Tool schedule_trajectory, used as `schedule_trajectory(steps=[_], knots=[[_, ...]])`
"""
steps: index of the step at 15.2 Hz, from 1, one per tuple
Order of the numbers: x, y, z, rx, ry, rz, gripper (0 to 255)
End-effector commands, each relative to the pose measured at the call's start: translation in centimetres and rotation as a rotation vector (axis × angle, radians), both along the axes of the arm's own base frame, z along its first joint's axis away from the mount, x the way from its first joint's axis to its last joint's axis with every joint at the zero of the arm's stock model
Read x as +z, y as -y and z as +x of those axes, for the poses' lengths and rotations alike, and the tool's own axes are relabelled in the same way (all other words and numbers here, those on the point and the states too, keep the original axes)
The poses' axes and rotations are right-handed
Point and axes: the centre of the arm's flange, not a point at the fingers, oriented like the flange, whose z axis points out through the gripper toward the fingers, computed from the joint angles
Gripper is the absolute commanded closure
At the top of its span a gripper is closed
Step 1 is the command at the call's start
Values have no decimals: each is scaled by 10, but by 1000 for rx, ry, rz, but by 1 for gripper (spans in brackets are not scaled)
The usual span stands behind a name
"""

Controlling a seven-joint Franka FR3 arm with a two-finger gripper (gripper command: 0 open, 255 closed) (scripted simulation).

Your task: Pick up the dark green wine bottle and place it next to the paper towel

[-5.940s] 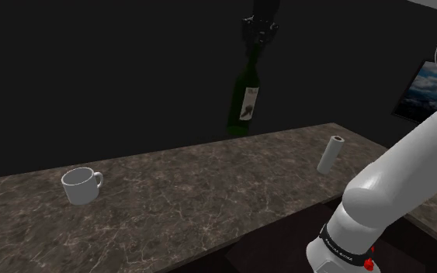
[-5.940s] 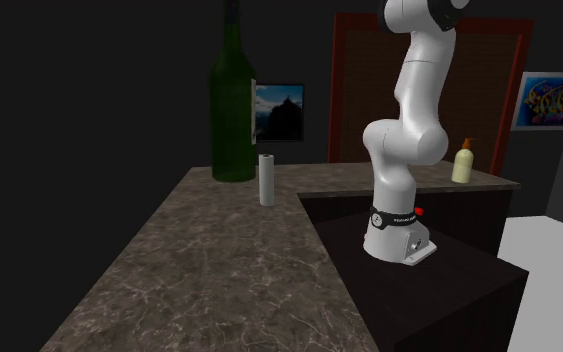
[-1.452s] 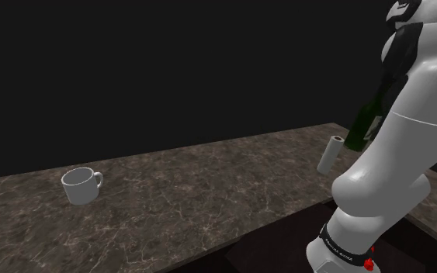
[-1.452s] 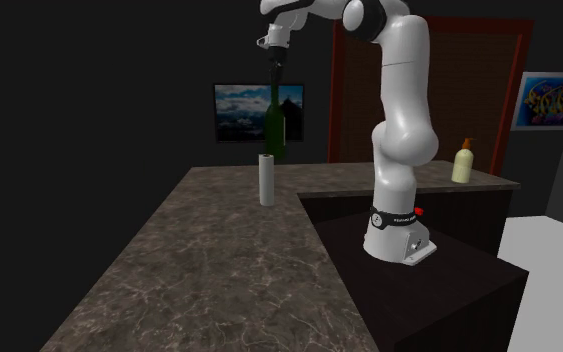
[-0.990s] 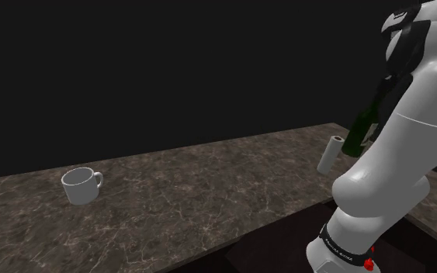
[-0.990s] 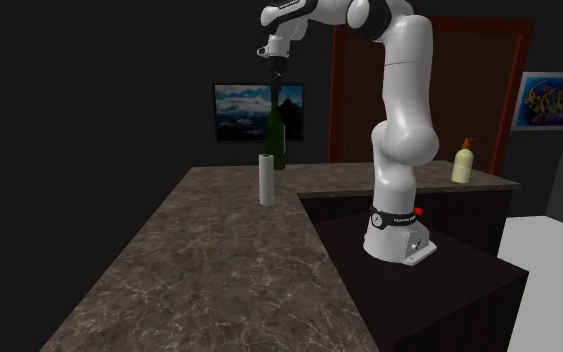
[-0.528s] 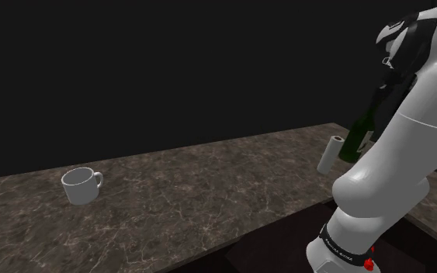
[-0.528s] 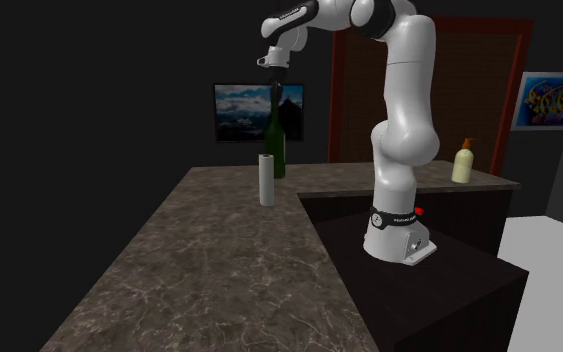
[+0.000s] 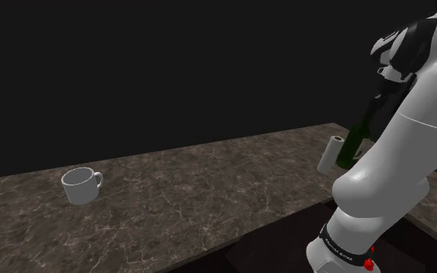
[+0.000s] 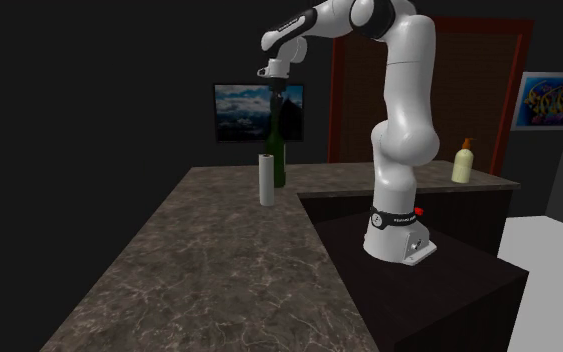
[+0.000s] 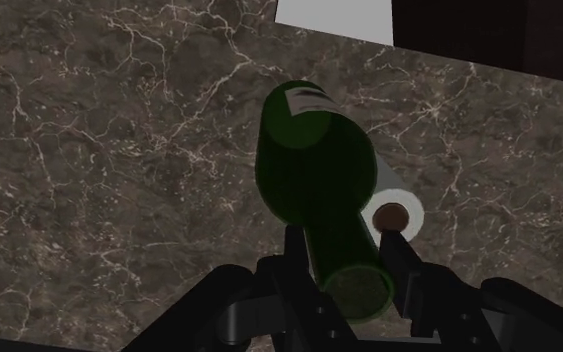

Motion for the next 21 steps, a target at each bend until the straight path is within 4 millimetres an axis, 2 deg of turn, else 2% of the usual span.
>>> schedule_trajectory(steps=[1,9,17,18,21], knots=[[-10,0,0,0,0,-1,255],[-56,0,0,0,0,-1,255],[-56,0,0,0,0,-1,255],[-56,0,0,0,0,-1,0],[-56,0,-1,0,0,-1,0]])
